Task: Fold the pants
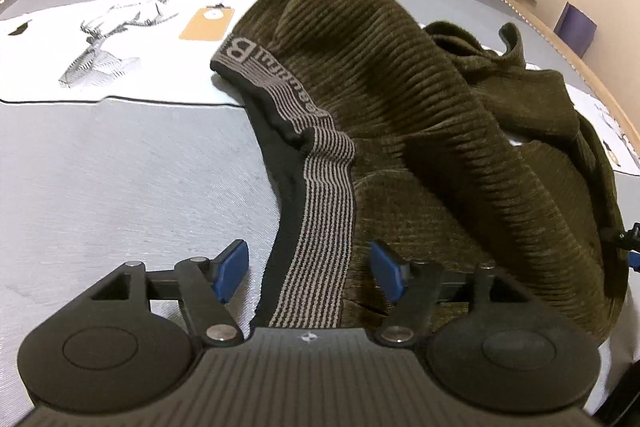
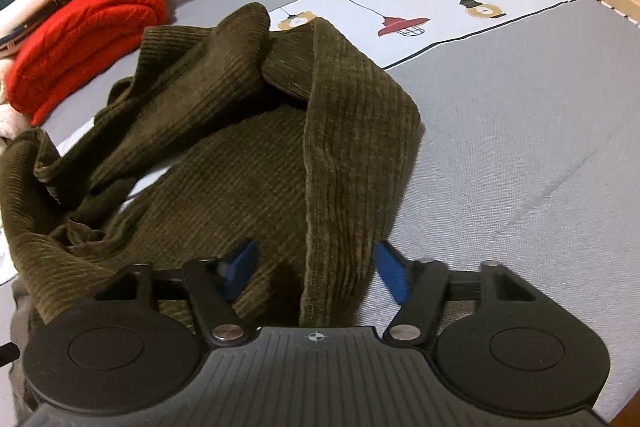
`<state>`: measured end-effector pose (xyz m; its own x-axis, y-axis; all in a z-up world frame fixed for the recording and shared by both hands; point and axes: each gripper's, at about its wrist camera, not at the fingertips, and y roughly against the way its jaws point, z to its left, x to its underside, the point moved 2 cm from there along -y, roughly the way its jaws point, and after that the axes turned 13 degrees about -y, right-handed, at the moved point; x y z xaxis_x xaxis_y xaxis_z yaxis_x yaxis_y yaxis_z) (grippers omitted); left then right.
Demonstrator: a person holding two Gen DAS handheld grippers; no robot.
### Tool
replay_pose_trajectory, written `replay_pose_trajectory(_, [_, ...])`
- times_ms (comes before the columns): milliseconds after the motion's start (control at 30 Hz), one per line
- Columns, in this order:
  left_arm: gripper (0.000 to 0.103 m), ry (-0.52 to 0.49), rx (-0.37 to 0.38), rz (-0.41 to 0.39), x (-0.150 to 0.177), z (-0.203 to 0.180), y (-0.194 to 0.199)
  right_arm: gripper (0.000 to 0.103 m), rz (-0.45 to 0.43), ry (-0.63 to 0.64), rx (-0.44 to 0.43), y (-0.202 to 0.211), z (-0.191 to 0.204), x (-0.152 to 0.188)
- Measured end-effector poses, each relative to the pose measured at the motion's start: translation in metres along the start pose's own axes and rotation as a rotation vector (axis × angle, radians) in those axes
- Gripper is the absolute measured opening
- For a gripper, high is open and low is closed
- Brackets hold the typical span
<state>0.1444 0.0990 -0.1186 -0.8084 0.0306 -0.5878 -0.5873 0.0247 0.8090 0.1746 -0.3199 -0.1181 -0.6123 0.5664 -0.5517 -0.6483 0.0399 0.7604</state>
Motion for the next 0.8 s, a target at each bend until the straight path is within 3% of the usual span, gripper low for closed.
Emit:
replay_pose_trajectory(67, [0.074,0.006,0.018,0.021,0.000,0.000,-0.010,0.037,-0.008,-0.003,0.020,-0.001,-0.001,0.000])
replay_pose_trajectory(167, [0.074,0.011,0.029,0.038,0.000,-0.002,-0.022,0.022,-0.028,-0.014,0.039,0.000,-0.005,-0.002])
replay_pose_trajectory(333, [0.068,-0.048,-0.012,-0.015,-0.002,-0.014,-0.026,0.019,-0.044,-0.016,0.038,0.004,-0.005,-0.002])
replay_pose_trajectory(533, [0.040,-0.100,-0.038,-0.035,-0.006,-0.018,-0.019,0.022,-0.021,-0.037,0.041,0.001,-0.008,-0.002])
replay_pose_trajectory(600, [0.021,-0.084,-0.036,-0.051,-0.009,-0.015,-0.013,0.021,-0.022,-0.017,0.052,0.001,-0.006,-0.001])
replay_pose_trajectory(667, [0.018,-0.048,-0.042,-0.075,-0.012,-0.006,-0.003,0.011,-0.026,0.002,0.063,0.004,-0.003,0.000])
replay_pose_trajectory(800, [0.012,0.070,-0.122,-0.103,-0.014,0.024,0.020,0.008,-0.031,0.024,0.040,0.019,0.006,0.004])
